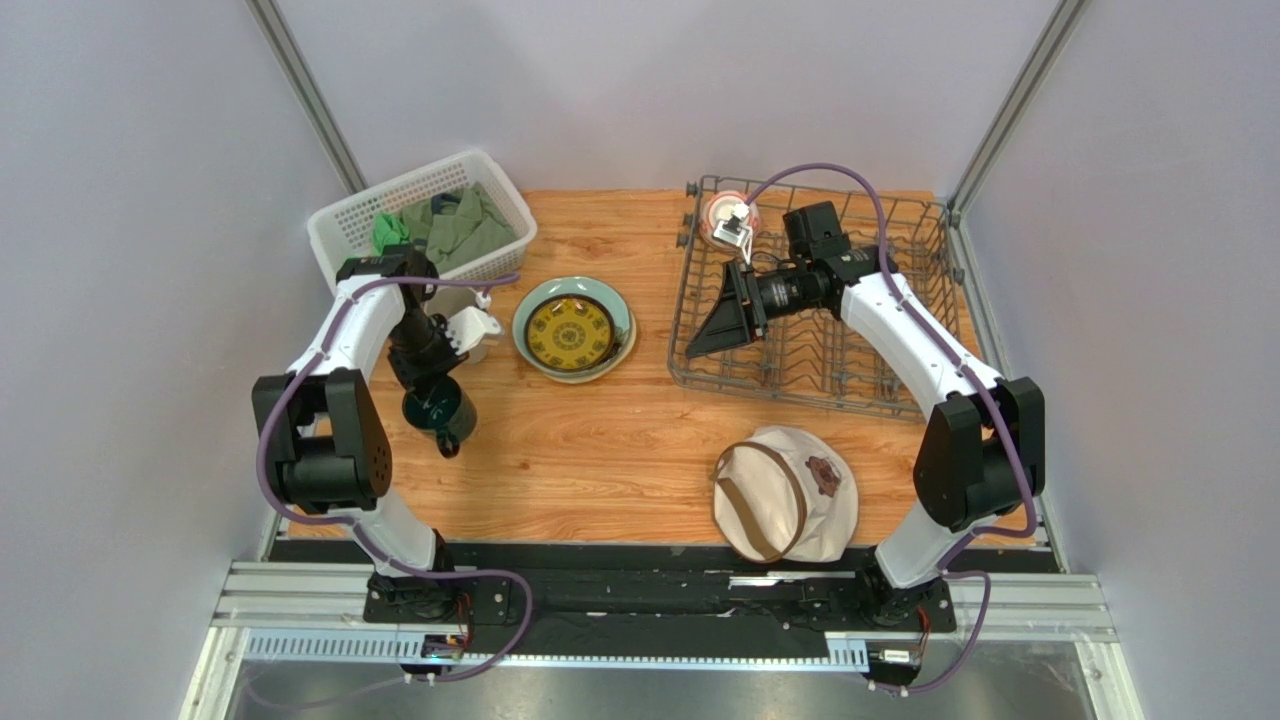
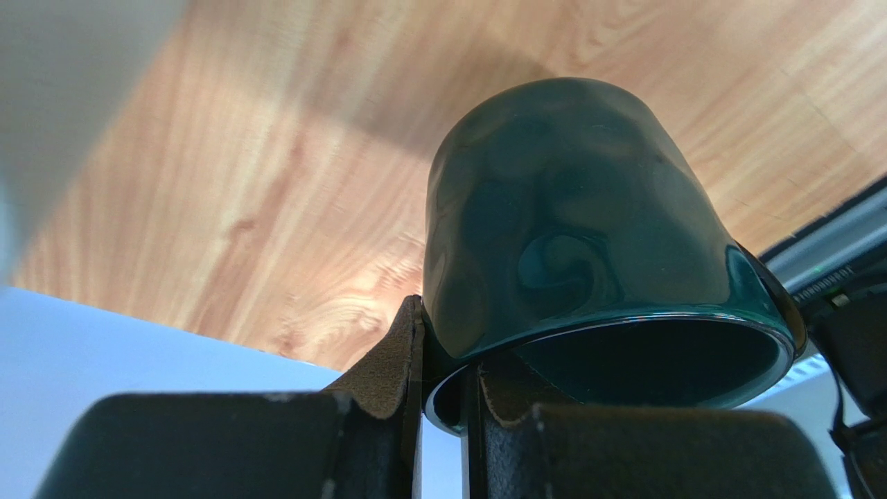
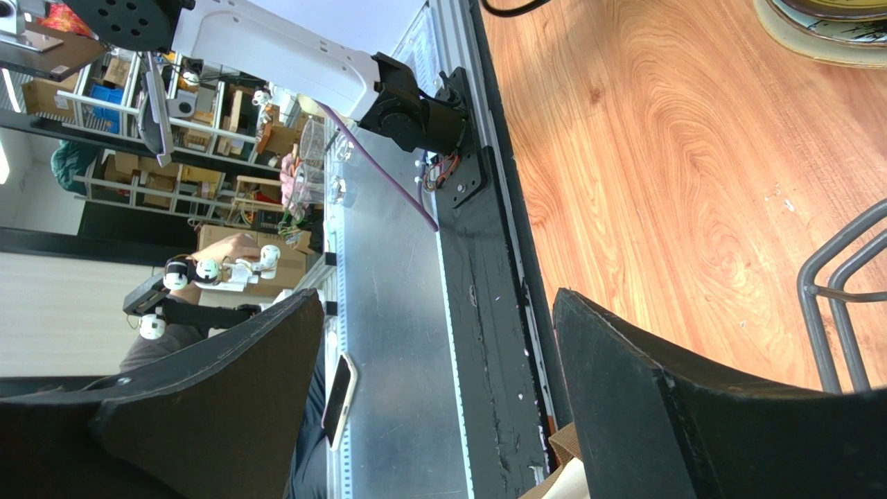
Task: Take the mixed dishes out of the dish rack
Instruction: Place the cup at the center of the board.
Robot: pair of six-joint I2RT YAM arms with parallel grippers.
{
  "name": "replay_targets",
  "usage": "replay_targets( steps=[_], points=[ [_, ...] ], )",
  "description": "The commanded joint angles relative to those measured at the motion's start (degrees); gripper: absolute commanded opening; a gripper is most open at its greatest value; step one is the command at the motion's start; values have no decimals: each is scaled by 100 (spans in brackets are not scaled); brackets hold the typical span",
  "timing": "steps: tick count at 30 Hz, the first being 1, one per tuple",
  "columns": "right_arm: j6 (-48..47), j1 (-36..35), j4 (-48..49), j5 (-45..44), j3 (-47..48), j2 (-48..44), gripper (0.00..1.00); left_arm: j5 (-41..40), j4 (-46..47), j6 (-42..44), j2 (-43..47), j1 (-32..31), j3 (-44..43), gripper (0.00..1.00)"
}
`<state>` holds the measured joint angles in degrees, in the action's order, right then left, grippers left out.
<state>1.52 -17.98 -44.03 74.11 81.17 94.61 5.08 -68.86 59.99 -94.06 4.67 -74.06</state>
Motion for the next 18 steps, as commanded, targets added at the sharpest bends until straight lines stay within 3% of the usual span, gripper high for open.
replay_targets(
  steps=[1, 18],
  points=[
    [-134, -22, -9, 7, 136, -259, 85, -33, 127, -83, -243, 87, -416, 0],
    [-134, -30, -44, -45, 110, -215, 85, -60, 628, -321, -552, 96, -399, 0]
  ],
)
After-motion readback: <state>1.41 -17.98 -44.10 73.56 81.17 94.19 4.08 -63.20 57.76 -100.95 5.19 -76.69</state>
